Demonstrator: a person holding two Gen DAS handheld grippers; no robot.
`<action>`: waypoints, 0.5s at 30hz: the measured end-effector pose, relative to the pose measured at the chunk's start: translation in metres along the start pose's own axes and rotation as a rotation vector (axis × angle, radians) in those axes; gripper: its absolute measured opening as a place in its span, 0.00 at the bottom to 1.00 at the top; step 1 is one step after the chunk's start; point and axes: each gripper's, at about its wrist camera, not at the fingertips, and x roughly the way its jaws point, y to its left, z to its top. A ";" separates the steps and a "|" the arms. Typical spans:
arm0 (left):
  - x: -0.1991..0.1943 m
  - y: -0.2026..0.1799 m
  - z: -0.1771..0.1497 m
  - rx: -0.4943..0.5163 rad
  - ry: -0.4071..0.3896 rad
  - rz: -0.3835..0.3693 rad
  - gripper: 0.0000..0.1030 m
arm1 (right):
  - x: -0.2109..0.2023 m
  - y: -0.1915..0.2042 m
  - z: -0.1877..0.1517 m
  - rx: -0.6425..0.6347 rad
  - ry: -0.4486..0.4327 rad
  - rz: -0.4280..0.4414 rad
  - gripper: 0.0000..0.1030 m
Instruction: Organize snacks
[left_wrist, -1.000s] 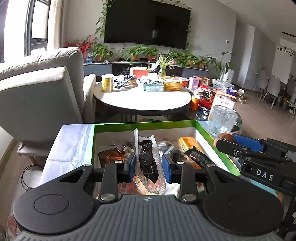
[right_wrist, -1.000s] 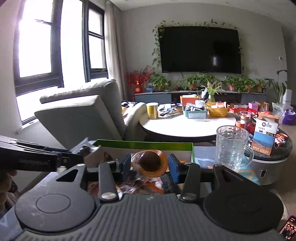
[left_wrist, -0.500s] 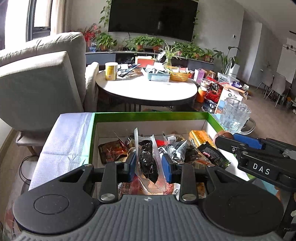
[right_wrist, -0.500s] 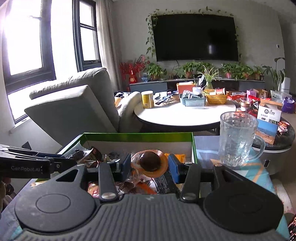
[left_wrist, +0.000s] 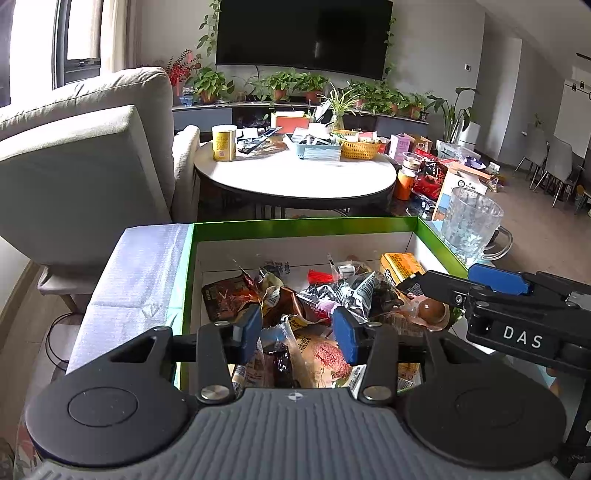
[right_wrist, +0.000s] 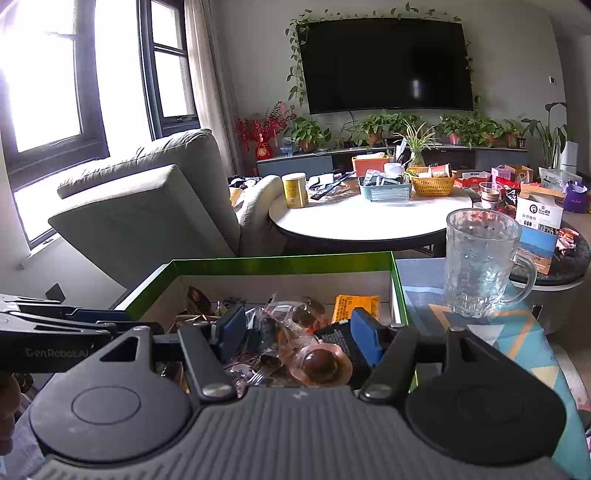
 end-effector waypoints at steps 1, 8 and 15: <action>-0.001 0.000 0.000 0.000 -0.001 0.000 0.39 | -0.002 0.000 0.000 0.002 0.000 0.002 0.36; -0.019 -0.010 -0.013 0.019 -0.020 0.013 0.47 | -0.015 0.005 -0.003 0.011 -0.003 0.022 0.36; -0.042 -0.020 -0.032 0.014 -0.049 0.082 0.47 | -0.041 0.013 -0.013 0.030 -0.021 0.046 0.36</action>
